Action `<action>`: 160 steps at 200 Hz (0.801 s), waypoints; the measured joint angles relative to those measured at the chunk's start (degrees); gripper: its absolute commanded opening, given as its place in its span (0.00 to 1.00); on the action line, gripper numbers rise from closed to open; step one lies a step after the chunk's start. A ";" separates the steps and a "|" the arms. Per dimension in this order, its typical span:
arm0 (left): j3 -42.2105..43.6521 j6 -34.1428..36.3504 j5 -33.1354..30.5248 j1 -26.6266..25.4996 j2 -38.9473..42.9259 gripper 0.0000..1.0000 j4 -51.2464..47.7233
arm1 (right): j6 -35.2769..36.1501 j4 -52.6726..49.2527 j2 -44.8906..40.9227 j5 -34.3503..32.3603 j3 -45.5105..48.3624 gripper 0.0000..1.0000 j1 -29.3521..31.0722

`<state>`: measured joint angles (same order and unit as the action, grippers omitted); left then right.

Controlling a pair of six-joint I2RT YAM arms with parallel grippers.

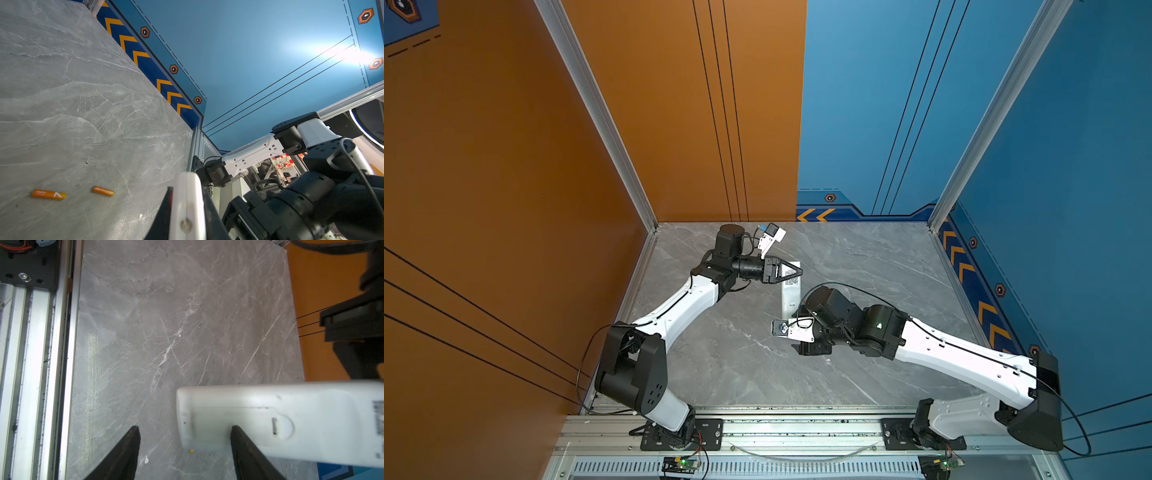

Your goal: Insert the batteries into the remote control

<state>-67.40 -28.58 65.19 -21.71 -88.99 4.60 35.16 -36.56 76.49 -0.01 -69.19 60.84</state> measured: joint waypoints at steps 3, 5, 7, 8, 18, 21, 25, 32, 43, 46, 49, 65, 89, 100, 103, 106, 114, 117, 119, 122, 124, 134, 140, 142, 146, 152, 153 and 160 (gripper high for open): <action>0.00 0.04 0.00 0.00 0.07 0.00 0.20 | 0.00 -0.17 0.00 0.00 0.00 0.71 0.02; 0.00 0.04 -0.02 0.00 0.09 0.00 0.28 | 0.02 -0.37 0.00 0.00 0.00 0.71 0.02; 0.00 0.07 -0.02 0.00 0.13 0.00 0.37 | 0.00 -0.42 0.00 0.02 0.02 0.71 0.02; 0.00 0.07 -0.04 0.00 0.13 0.00 0.39 | 0.00 -0.46 0.00 0.00 0.00 0.71 0.02; 0.00 0.04 -0.22 0.00 0.17 0.00 0.66 | 0.04 -0.61 0.00 -0.02 0.02 0.74 0.02; 0.00 0.04 -0.22 0.00 0.17 0.00 0.76 | -0.02 -0.61 0.00 -0.04 0.02 0.75 0.02; 0.00 0.04 -0.24 0.00 0.17 0.00 0.83 | 0.04 -0.61 0.00 -0.02 0.02 0.75 0.02; 0.00 0.04 -0.26 0.00 0.17 0.00 0.85 | 0.04 -0.68 0.00 -0.02 0.02 0.76 0.02; 0.00 0.04 -0.28 0.00 0.17 0.00 1.03 | 0.00 -0.74 -0.07 -0.04 0.02 0.78 0.02; 0.00 0.04 -0.31 0.00 0.17 0.00 1.05 | 0.00 -0.74 -0.11 -0.07 0.04 0.79 0.02; 0.00 0.04 -0.33 0.00 0.17 0.00 1.05 | 0.00 -0.76 -0.13 -0.07 0.04 0.79 0.02; 0.00 0.00 -0.31 0.00 0.17 0.00 1.05 | 0.00 -0.72 -0.70 -0.26 0.15 0.84 0.02; 0.00 -0.02 -0.26 0.00 0.17 0.00 1.07 | 0.02 -0.04 -2.01 -0.83 0.52 0.89 0.02; 0.00 -0.02 -0.26 -0.02 0.17 0.00 1.07 | 0.13 0.59 -2.45 -1.36 0.59 0.90 0.02; 0.00 -0.02 -0.26 -0.02 0.17 0.00 1.07 | 0.24 0.85 -2.54 -1.44 0.59 0.91 0.02; 0.00 -0.02 -0.26 -0.02 0.17 0.00 1.07 | 0.24 1.11 -2.60 -1.57 0.59 0.91 0.02; 0.00 -0.02 -0.26 -0.07 0.17 0.00 1.05 | 0.46 1.79 -2.69 -1.81 0.59 0.91 0.02; 0.00 -0.02 -0.26 -0.07 0.17 0.00 1.05 | 0.48 2.12 -2.69 -1.81 0.59 0.92 0.02; 0.00 -0.02 -0.26 -0.09 0.17 0.00 1.05 | 0.52 2.19 -2.69 -1.84 0.59 0.92 0.02; 0.00 -0.02 -0.26 -0.09 0.17 0.00 1.05 | 0.66 2.45 -2.67 -1.86 0.59 0.92 0.02; 0.00 -0.02 -0.26 -0.09 0.17 0.00 1.05 | 0.68 2.54 -2.67 -1.86 0.59 0.92 0.02; 0.00 -0.04 -0.24 -0.11 0.17 0.00 1.05 | 0.94 3.19 -2.67 -2.01 0.59 0.92 0.00; 0.00 -0.04 -0.24 -0.11 0.17 0.00 1.05 | 1.07 3.65 -2.67 -2.03 0.59 0.92 0.00; 0.00 -0.04 -0.24 -0.13 0.17 0.00 1.05 | 1.09 3.78 -2.67 -2.05 0.59 0.92 0.00; 0.00 -0.04 -0.22 -0.13 0.17 0.00 1.07 | 1.11 4.07 -2.60 -2.05 0.59 0.92 0.00; 0.00 -0.04 -0.22 -0.13 0.17 0.00 1.05 | 1.18 4.52 -2.49 -2.05 0.59 0.92 -0.04; 0.00 -0.07 -0.22 -0.13 0.17 0.00 1.05 | 1.25 4.63 -2.43 -2.05 0.59 0.92 -0.04; 0.00 -0.20 -0.22 -0.15 0.17 0.00 1.05 | 1.49 4.98 -2.16 -2.16 0.59 0.92 -0.09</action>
<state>-67.40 -28.77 64.97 -21.87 -88.82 5.65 36.64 -31.57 74.32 -2.17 -68.60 60.75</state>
